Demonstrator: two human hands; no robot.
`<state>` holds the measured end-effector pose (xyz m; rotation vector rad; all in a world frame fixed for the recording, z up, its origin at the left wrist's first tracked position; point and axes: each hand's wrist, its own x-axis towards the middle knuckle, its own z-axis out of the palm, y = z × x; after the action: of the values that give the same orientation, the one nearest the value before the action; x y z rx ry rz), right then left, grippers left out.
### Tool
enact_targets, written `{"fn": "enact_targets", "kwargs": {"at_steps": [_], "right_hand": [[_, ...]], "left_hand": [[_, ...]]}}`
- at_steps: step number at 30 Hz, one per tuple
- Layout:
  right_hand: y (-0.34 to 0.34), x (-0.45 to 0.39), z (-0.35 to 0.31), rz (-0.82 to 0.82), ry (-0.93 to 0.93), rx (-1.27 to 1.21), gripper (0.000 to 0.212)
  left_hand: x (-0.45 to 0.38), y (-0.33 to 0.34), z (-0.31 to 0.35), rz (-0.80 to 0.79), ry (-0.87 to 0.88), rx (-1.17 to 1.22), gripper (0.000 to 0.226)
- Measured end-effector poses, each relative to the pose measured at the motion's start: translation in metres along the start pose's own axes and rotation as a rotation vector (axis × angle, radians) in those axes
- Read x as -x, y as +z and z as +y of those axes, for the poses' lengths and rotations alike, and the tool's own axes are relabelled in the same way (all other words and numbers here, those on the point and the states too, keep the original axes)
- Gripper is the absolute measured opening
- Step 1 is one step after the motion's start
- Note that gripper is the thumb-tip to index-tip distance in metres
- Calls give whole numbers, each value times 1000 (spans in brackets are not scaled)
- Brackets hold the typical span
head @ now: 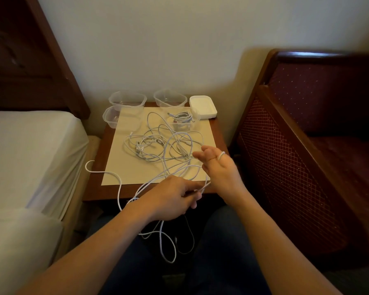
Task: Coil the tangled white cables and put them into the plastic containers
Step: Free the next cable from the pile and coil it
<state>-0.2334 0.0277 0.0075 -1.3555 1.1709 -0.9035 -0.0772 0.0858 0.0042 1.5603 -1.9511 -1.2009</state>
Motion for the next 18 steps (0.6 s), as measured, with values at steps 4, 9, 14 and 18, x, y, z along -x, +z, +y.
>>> {"fn": "enact_targets", "kwargs": {"at_steps": [4, 9, 14, 18], "right_hand": [[-3, 5, 7, -136, 37, 541, 39], [-4, 12, 8, -412, 351, 317, 91], [-3, 11, 17, -879, 562, -534, 73], [-1, 9, 13, -967, 520, -763, 56]], "left_hand": [[1, -13, 8, 95, 141, -308, 16], [-3, -38, 0, 286, 261, -304, 13], [-8, -32, -11, 351, 222, 47, 4], [-6, -21, -8, 275, 137, 424, 16]]}}
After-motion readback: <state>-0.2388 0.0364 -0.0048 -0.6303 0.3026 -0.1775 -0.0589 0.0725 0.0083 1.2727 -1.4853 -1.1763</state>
